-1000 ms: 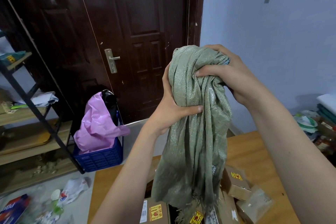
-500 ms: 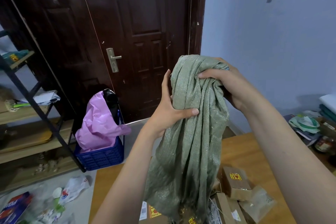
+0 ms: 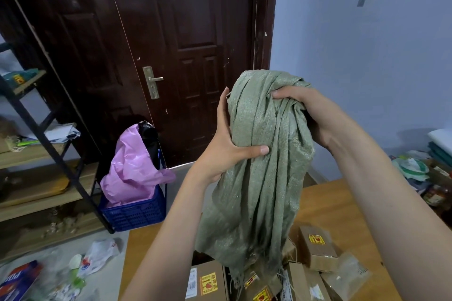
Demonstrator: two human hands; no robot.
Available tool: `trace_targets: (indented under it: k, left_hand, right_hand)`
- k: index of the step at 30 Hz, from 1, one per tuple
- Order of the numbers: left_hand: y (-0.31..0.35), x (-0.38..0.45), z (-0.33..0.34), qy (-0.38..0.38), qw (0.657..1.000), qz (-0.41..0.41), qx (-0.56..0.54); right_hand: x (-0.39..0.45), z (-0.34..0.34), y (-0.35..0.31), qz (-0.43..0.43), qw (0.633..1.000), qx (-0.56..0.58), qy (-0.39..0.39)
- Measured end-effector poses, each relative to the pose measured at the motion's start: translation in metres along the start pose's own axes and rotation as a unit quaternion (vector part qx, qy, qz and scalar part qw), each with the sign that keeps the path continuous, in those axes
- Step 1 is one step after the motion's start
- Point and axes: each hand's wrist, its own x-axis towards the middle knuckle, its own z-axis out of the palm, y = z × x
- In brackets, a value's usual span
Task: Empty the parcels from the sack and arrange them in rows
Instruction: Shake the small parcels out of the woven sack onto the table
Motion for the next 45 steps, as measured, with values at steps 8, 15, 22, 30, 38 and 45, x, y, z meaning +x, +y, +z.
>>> trace_targets:
  k: [8, 15, 22, 30, 38, 45]
  left_hand:
    - [0.017, 0.005, 0.009, 0.021, 0.998, 0.049, -0.011]
    - [0.008, 0.004, 0.007, 0.019, 0.999, 0.027, -0.014]
    - [-0.006, 0.002, 0.001, -0.013, 0.999, -0.023, -0.028]
    - [0.004, 0.008, 0.005, 0.055, 0.995, -0.022, -0.082]
    - [0.006, 0.008, 0.009, 0.12, 0.987, -0.016, -0.107]
    - [0.002, 0.007, 0.006, 0.181, 0.98, -0.059, -0.064]
  right_hand:
    - [-0.004, 0.001, -0.014, -0.022, 0.999, 0.027, -0.018]
    - [-0.002, 0.002, -0.004, 0.003, 0.998, 0.054, -0.028]
    - [-0.002, 0.002, 0.007, 0.037, 0.997, 0.063, -0.035]
    - [-0.005, 0.008, 0.013, 0.006, 0.992, 0.099, -0.084]
    - [0.003, 0.001, 0.014, 0.048, 0.993, 0.048, -0.1]
    - [0.015, -0.001, 0.024, 0.0, 0.986, -0.146, 0.083]
